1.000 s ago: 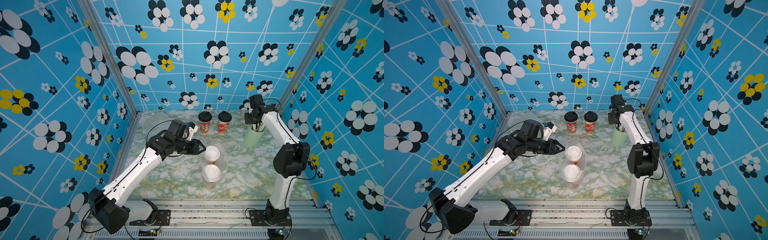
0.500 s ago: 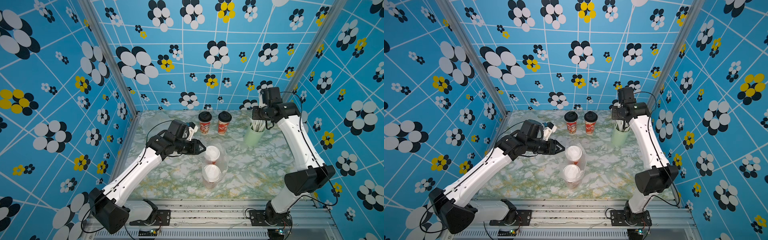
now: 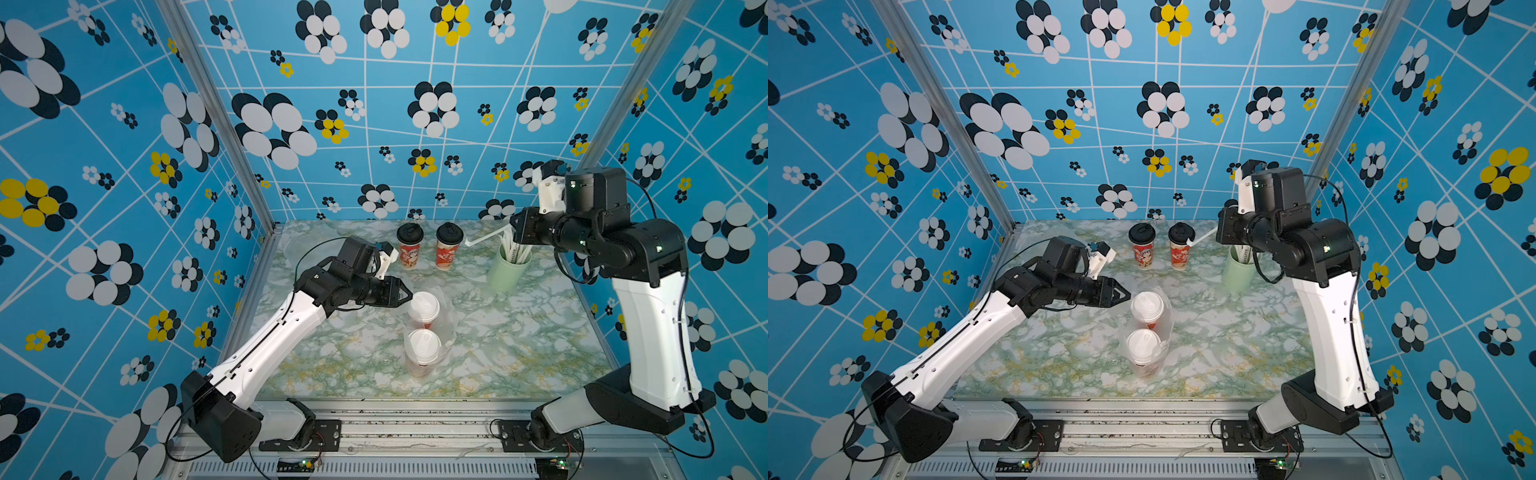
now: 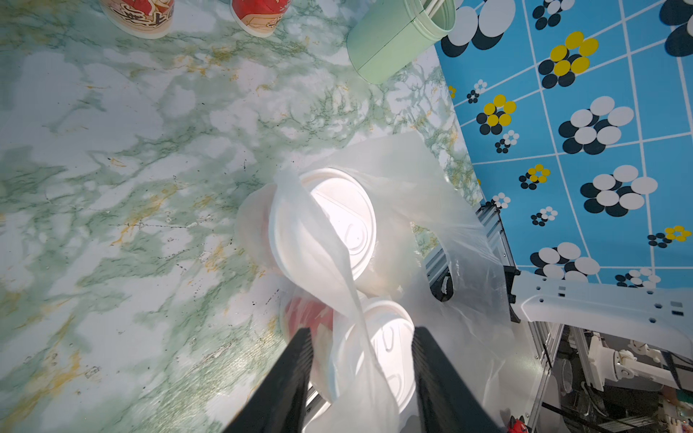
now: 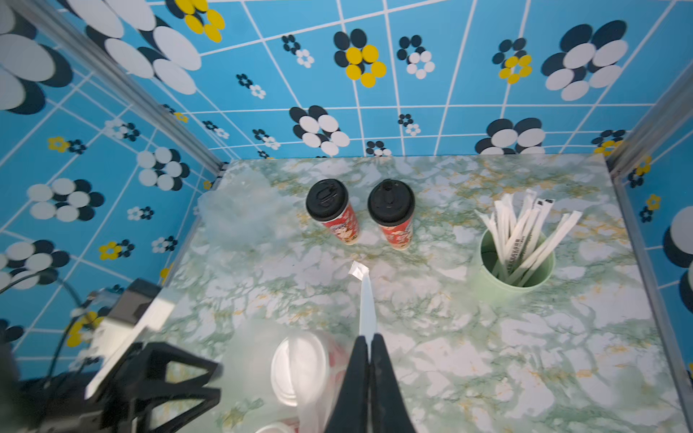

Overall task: Pack milk tea into plastic carrier bags
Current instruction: Pick up the straw from the container, then place the straw in the plastic carrier bag.

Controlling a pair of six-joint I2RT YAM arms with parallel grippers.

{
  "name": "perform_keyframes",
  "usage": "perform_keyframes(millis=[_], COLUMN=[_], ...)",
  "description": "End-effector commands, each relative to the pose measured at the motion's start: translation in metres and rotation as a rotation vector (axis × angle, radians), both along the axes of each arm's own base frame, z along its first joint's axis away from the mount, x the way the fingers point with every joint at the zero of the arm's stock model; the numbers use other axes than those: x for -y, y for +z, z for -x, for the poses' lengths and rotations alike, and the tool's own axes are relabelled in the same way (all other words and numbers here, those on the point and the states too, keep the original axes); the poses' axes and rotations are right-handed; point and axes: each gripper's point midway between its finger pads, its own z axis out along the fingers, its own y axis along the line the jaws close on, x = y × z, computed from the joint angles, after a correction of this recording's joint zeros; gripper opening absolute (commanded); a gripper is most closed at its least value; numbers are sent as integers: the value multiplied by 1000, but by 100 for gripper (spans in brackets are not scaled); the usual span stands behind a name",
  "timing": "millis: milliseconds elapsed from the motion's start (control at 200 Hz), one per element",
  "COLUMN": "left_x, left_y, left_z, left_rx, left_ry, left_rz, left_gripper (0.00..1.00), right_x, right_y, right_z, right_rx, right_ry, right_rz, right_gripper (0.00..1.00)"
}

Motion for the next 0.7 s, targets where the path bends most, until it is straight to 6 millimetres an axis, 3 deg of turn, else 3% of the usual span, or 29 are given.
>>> perform_keyframes(millis=[0,275,340,435,695], left_x=[-4,-6,-8,-10,-10], left_y=[1,-5,-6,-7,-2], left_z=[-8,-21,-23,-23,-25], left_rx=[30,36,40,40,50], left_ry=[-3,21,32,36,41], left_rz=[-46,-98,-111,-127,-123], left_gripper=[46,32,19,12,5], right_x=[-26,-82,-91,-103,-123], right_y=[-5,-27,-37,-52,-75], right_z=[26,48,48,41,18], right_rx=[-82,-190,-220,-242,-268], right_ry=[106,293,315,320,311], right_rz=[-60,-42,-15,36,109], right_gripper=[5,5,5,4,4])
